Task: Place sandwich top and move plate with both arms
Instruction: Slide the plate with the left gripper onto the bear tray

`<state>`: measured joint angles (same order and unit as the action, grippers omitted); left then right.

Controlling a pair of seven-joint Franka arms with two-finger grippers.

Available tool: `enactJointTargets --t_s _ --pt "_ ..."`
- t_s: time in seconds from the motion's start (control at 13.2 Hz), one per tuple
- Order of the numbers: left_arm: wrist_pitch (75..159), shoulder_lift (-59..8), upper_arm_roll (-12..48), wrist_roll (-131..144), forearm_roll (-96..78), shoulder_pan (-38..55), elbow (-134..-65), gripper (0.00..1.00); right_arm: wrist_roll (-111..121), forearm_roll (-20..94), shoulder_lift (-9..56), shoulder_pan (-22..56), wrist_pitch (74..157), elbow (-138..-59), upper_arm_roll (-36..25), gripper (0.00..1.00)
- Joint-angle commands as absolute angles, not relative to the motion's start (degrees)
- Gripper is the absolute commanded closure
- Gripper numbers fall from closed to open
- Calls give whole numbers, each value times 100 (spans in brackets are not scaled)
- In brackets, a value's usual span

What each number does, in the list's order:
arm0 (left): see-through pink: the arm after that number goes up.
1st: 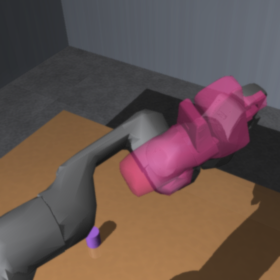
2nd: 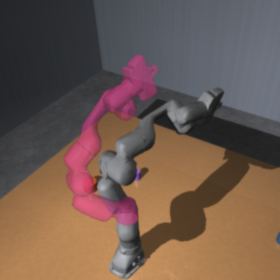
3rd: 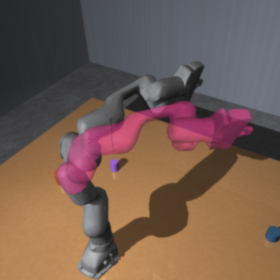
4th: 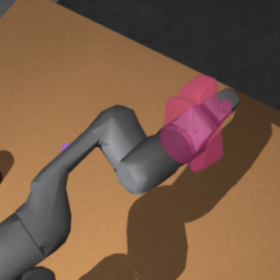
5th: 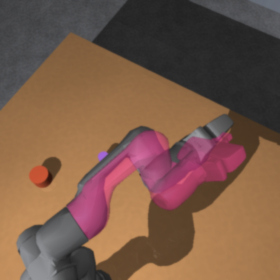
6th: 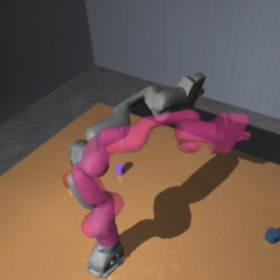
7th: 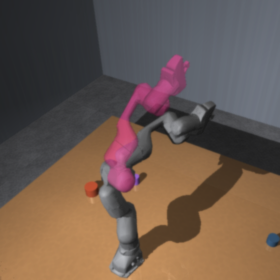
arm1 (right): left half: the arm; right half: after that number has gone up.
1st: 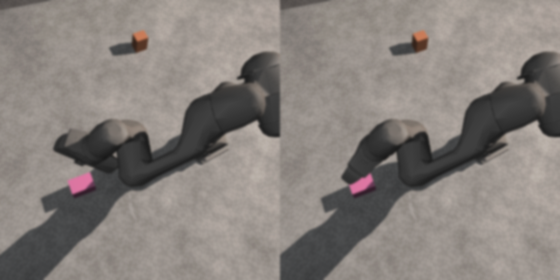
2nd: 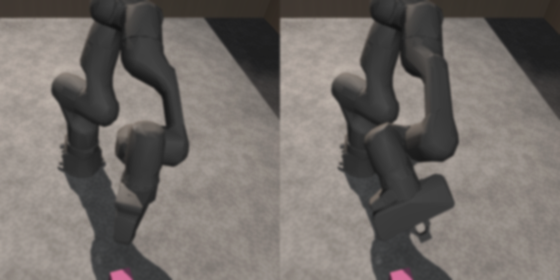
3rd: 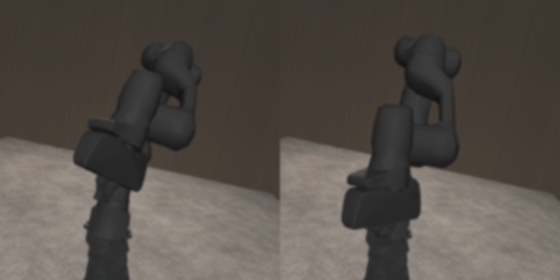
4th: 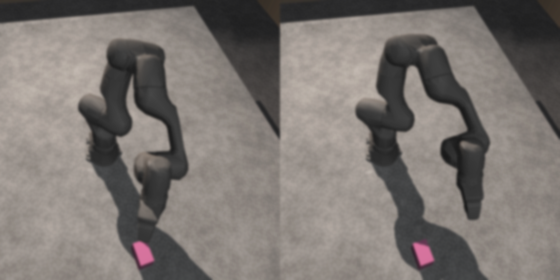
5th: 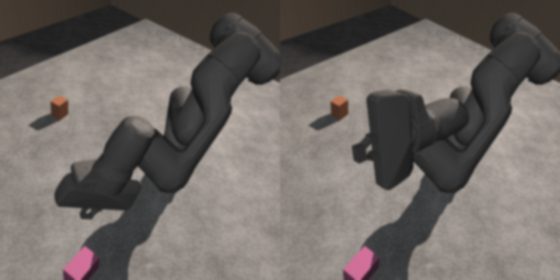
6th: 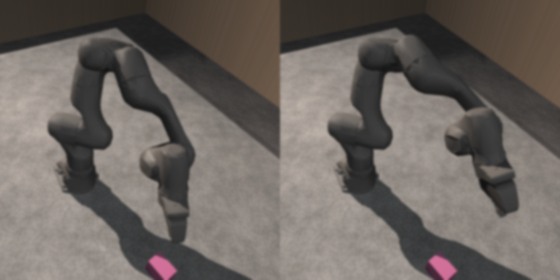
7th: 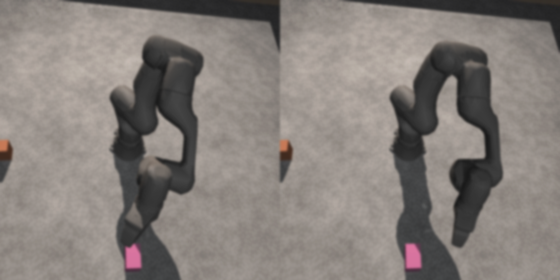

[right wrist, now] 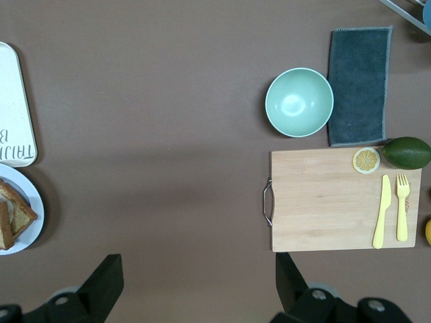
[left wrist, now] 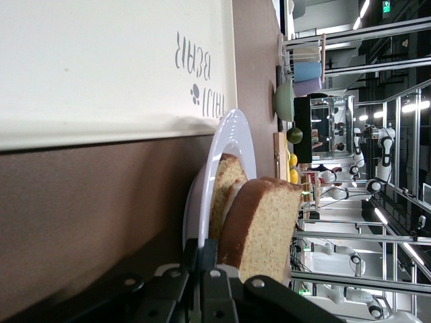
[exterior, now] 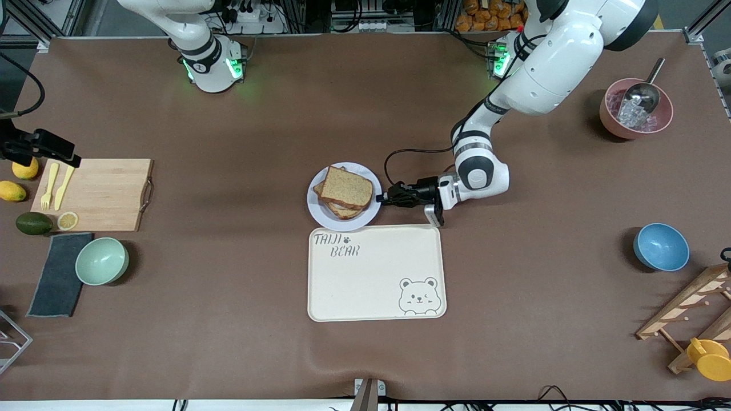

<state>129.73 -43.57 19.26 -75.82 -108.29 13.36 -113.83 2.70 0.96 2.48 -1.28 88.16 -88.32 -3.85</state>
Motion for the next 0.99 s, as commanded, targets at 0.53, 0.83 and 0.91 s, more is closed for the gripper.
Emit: enactJointTargets --t_s 0.53,0.83,0.91 --pt "13043 -3842 2224 -7814 -11329 1152 -11382 100 176 158 299 -123 8824 -8780 -404 0" --pt "13043 -3771 2224 -7691 -11338 1125 -11303 100 176 158 299 -132 8815 -8780 -404 0" --pt "13043 -3736 2224 -7647 -11355 1134 -11285 100 176 158 299 -141 8815 -8780 -404 0"
